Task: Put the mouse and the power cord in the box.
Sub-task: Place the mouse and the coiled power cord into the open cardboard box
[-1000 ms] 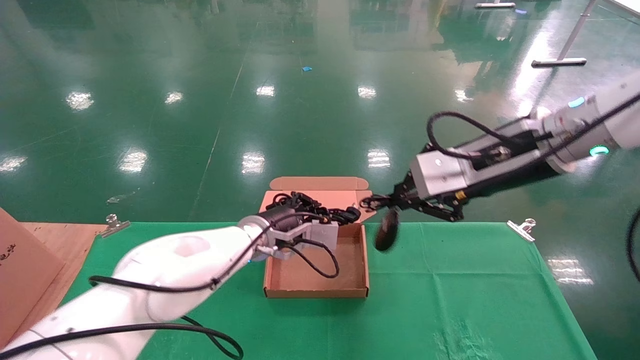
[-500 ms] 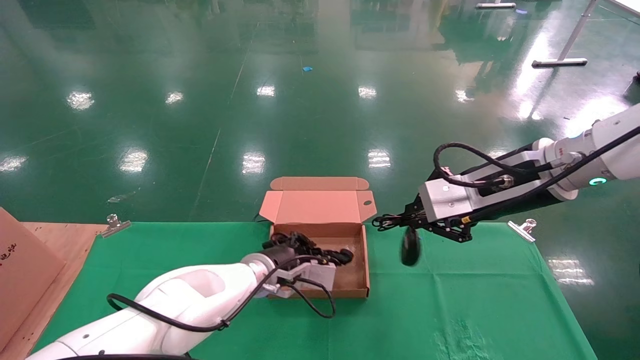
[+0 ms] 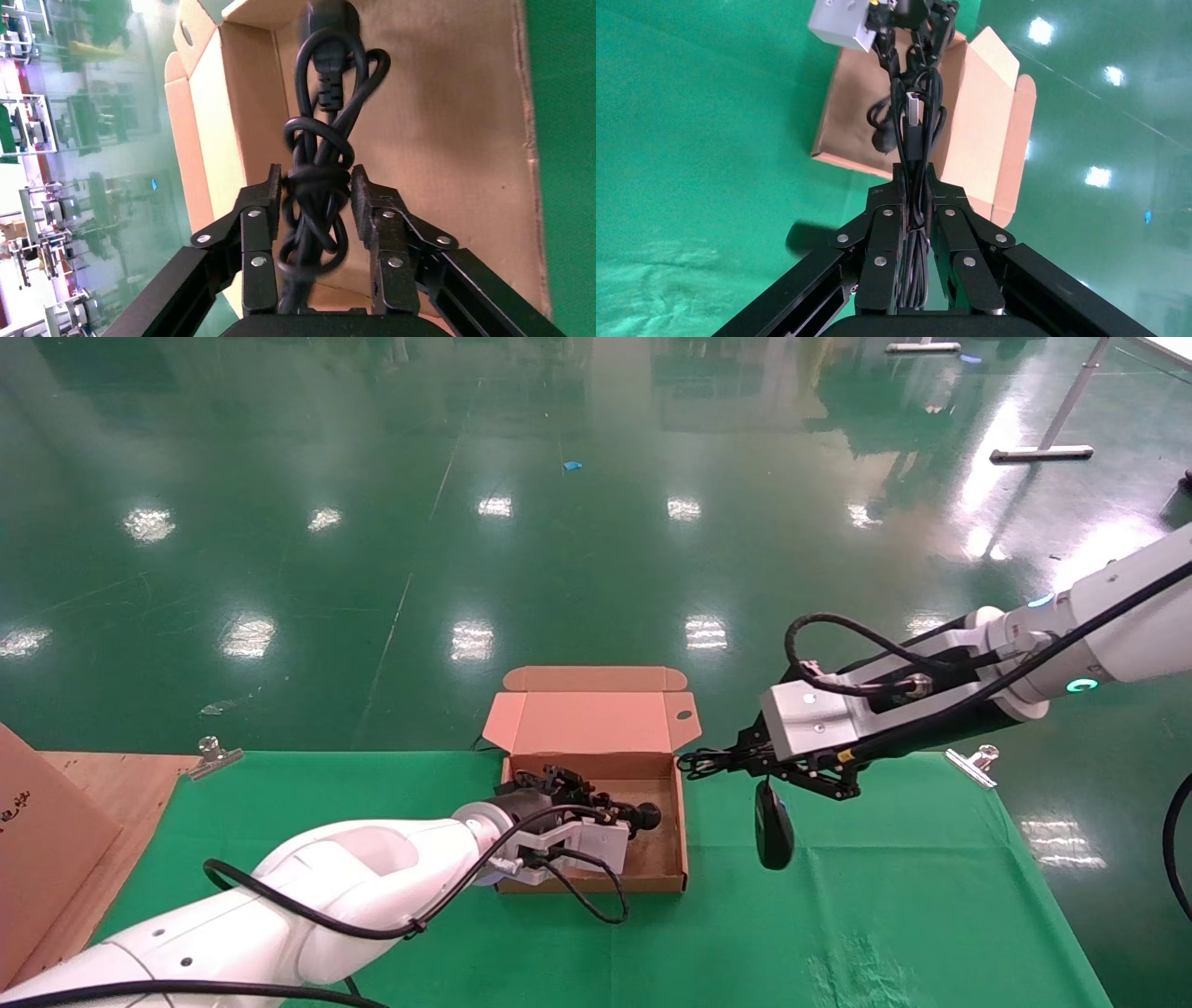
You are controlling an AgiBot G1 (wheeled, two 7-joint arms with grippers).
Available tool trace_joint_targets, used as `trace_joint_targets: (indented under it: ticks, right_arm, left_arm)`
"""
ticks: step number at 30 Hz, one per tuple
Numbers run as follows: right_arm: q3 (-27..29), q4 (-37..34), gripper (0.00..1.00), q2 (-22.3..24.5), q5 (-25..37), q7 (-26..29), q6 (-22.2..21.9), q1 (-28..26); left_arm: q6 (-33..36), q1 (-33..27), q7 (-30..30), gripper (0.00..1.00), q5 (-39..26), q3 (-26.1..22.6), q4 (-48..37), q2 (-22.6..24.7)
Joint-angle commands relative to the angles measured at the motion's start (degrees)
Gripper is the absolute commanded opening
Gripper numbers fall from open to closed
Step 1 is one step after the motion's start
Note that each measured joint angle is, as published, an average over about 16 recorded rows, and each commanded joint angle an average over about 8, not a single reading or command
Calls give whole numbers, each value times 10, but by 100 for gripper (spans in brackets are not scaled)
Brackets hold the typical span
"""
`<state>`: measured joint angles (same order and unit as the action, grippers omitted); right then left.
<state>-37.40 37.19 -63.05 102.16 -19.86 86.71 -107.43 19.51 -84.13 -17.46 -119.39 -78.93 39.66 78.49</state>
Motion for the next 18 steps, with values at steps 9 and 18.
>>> trace_joint_targets:
  ticks: [9, 18]
  right_arm:
    - [-8, 0, 0, -46, 8, 18, -17, -9]
    - [-33, -36, 0, -134, 31, 30, -69, -8]
  left_arm:
    - [21, -33, 8, 100, 104, -2, 38, -43]
    - [97, -55, 79, 100, 277, 57, 244, -263]
